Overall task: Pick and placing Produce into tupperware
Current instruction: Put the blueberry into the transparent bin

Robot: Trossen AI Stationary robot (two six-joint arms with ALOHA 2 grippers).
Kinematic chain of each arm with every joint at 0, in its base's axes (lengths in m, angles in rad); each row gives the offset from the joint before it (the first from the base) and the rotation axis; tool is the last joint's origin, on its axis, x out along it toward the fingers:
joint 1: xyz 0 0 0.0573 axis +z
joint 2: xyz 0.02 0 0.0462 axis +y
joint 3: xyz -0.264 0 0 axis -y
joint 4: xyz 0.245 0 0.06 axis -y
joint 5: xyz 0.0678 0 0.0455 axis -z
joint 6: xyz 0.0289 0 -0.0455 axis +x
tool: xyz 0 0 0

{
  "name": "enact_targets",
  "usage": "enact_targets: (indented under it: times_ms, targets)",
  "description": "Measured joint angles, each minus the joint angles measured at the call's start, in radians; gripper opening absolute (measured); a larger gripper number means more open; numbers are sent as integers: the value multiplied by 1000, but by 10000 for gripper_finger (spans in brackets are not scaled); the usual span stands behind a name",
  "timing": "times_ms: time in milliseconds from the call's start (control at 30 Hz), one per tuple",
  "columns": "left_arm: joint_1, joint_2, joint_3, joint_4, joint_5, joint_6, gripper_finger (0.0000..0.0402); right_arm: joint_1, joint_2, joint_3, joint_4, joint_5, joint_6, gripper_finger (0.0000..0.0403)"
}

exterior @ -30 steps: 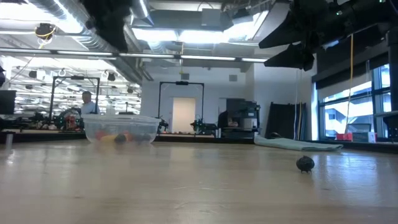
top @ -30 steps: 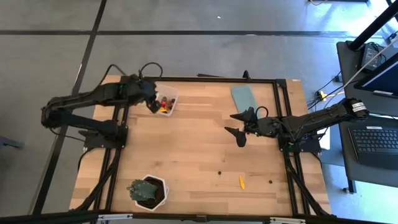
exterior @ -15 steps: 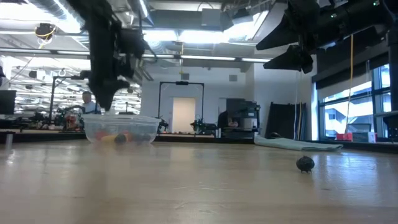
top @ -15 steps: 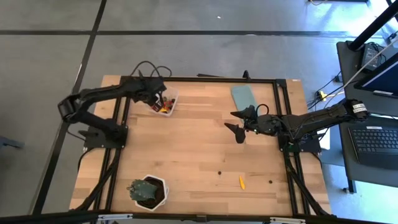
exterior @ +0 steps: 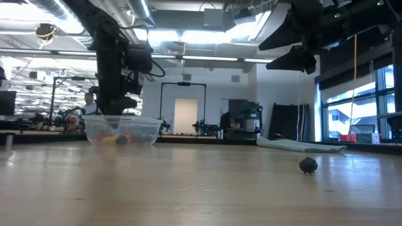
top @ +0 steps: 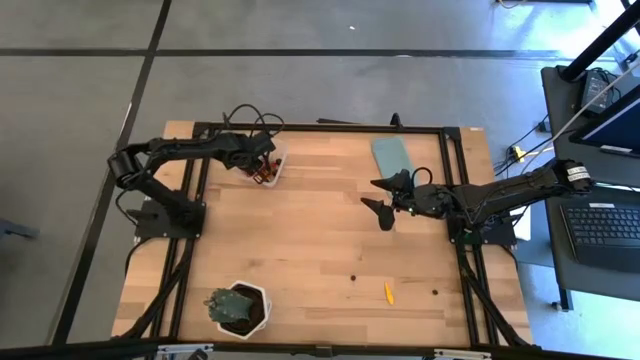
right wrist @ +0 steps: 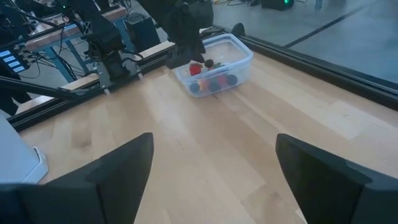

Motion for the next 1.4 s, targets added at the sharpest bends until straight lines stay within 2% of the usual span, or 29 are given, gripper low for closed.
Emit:
enact_targets:
  times_ms: [167, 333, 600, 800, 1033, 1200, 1400]
  targets:
    - [-1, -11, 5, -4, 0, 13, 123, 0, 0, 0, 0, 0, 2, 339]
    - [-48, -100, 60, -14, 17, 12, 110, 0, 0, 0, 0, 0, 2, 339]
    - [-216, -274, 124, 208, 196, 35, 88, 0, 0, 0, 0, 0, 2, 339]
    - [-360, -303, 124, 329, 356, 73, 90, 0, 0, 0, 2, -3, 1, 339]
    - [-582, -176, 124, 488, 359, 78, 164, 0, 0, 0, 0, -3, -6, 339]
    - [-715, -10, 123, 730, 357, 84, 218, 0, 0, 0, 0, -3, -7, 339]
    - [-814, 210, 124, 1068, 356, 82, 238, 0, 0, 0, -2, -3, -33, 339]
